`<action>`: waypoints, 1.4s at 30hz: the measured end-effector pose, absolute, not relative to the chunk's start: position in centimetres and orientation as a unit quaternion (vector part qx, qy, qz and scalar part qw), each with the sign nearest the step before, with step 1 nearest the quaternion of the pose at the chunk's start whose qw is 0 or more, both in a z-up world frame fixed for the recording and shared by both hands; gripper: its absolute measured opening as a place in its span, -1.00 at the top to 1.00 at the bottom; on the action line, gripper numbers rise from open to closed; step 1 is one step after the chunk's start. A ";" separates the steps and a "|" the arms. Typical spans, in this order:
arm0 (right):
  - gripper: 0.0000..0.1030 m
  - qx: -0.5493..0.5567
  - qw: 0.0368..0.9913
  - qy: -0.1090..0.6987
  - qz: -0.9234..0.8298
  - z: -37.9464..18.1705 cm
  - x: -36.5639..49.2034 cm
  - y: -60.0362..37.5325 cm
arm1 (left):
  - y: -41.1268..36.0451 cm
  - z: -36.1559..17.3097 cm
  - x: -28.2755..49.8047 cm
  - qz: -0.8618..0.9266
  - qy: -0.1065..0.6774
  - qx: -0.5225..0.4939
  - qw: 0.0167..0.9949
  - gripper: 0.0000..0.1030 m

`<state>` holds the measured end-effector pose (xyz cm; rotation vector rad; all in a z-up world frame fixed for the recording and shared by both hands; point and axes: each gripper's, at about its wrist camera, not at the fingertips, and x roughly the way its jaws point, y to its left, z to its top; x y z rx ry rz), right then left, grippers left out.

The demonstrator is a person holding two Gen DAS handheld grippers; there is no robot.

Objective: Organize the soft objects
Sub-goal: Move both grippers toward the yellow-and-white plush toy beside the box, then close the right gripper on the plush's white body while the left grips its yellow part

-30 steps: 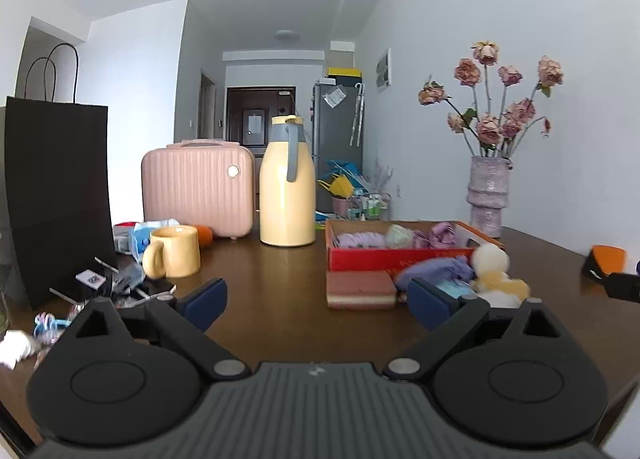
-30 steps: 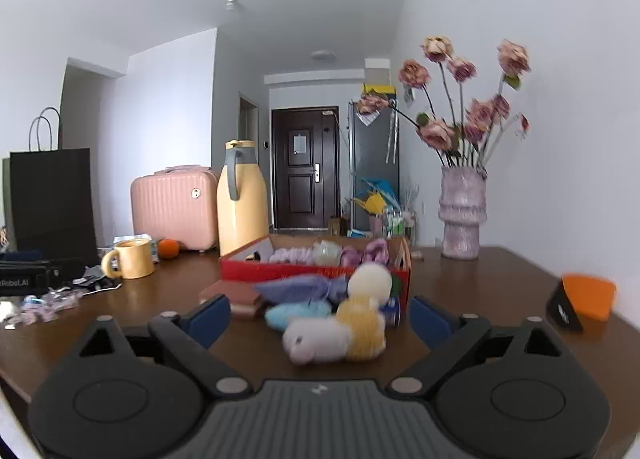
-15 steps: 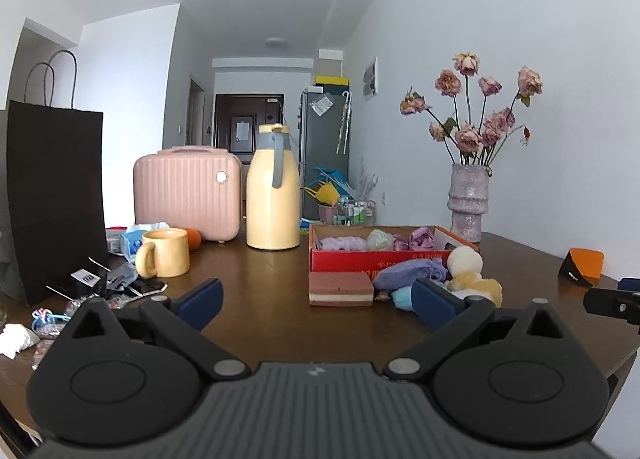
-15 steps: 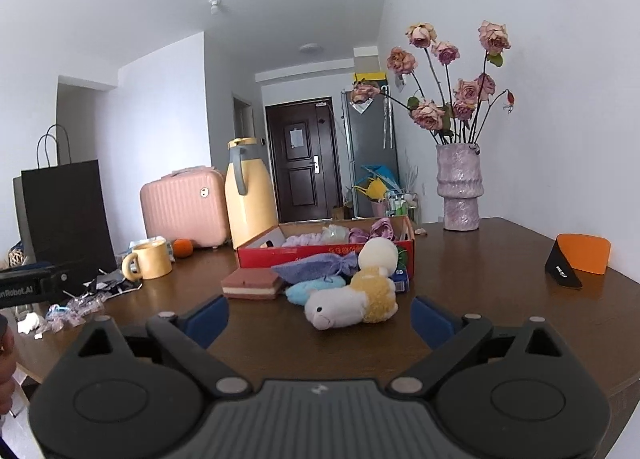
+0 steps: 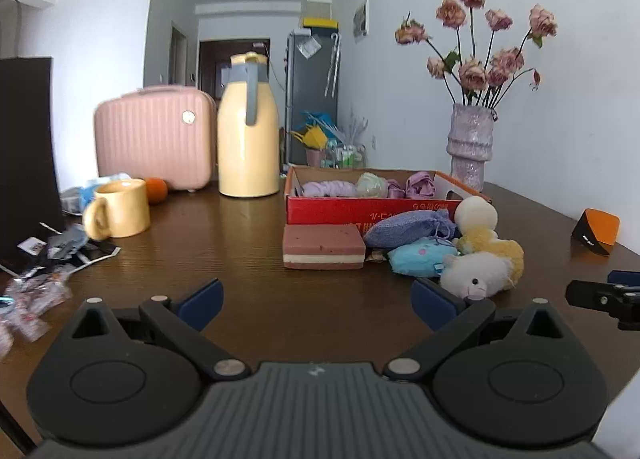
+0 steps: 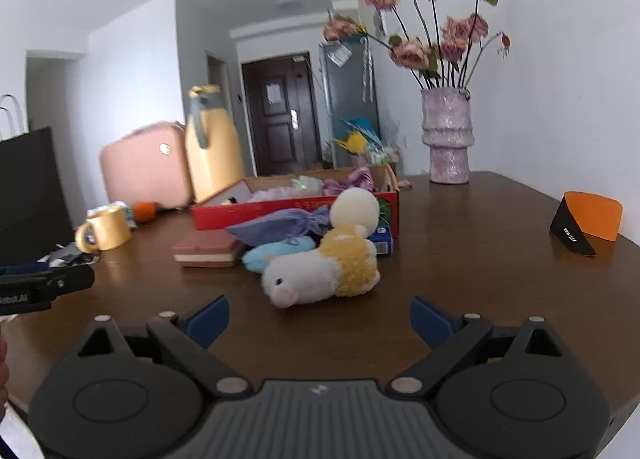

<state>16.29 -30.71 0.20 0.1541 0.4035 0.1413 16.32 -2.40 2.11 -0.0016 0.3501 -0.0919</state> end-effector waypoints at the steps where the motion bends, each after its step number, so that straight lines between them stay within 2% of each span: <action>1: -0.89 0.080 0.973 0.205 0.070 0.2 17.4 -30.7 | -2.5 2.0 17.3 -0.049 0.179 -0.001 0.983 -0.99; 6: -0.89 0.099 0.964 0.240 0.058 -0.3 22.4 -29.3 | -2.9 1.6 21.9 -0.057 0.202 -0.004 0.978 -0.99; 12: -0.90 0.186 0.945 0.270 0.000 -1.8 28.0 -27.1 | -2.2 1.1 26.3 -0.063 0.214 -0.016 0.975 -0.99; 20: -0.86 0.209 0.937 0.269 -0.082 -3.6 30.4 -25.6 | -1.6 0.0 29.0 -0.084 0.241 -0.019 0.967 -0.99; 23: -0.53 0.219 0.940 0.253 -0.074 -3.6 29.8 -26.5 | -1.9 -0.2 29.1 -0.092 0.243 -0.018 0.966 -0.99; 25: -0.14 0.215 0.943 0.248 -0.056 -3.5 28.9 -27.3 | -2.3 -0.3 28.9 -0.095 0.245 -0.017 0.965 -0.99; 26: -0.04 0.216 0.944 0.246 -0.040 -3.4 28.1 -27.9 | -2.4 -0.3 28.7 -0.098 0.245 -0.017 0.964 -0.99; 28: 0.33 0.218 0.946 0.238 -0.016 -3.4 26.4 -29.3 | -2.9 -0.5 28.4 -0.104 0.247 -0.015 0.963 -0.98; 30: 0.57 0.184 0.955 0.235 -0.008 -3.0 24.6 -30.6 | -3.7 -0.6 27.9 -0.111 0.248 -0.010 0.962 -0.98; 31: 0.59 0.150 0.960 0.235 -0.027 -2.6 23.8 -31.2 | -4.0 -0.7 27.7 -0.113 0.249 -0.008 0.962 -0.98; 35: 0.48 0.109 0.964 0.241 -0.039 -1.6 22.2 -33.7 | -6.1 -0.6 27.3 -0.129 0.252 -0.004 0.959 -0.98; 36: 0.28 0.111 0.966 0.234 -0.023 -1.4 22.1 -33.9 | -6.6 -0.6 27.2 -0.137 0.254 -0.004 0.958 -0.93; 37: -0.03 0.109 0.967 0.230 -0.005 -1.4 22.2 -33.8 | -7.1 -0.5 27.2 -0.147 0.255 -0.004 0.956 -0.90; 39: -0.21 0.098 0.968 0.229 0.018 -1.8 22.5 -33.5 | -8.3 -0.2 27.0 -0.174 0.253 -0.006 0.952 -0.88; 40: -0.18 0.091 0.968 0.233 0.029 -2.1 22.9 -33.3 | -8.9 -0.2 27.1 -0.185 0.253 -0.005 0.950 -0.84; 42: -0.17 0.093 0.965 0.244 0.038 -2.9 23.8 -33.7 | -10.4 -0.3 27.3 -0.199 0.255 0.011 0.946 -0.63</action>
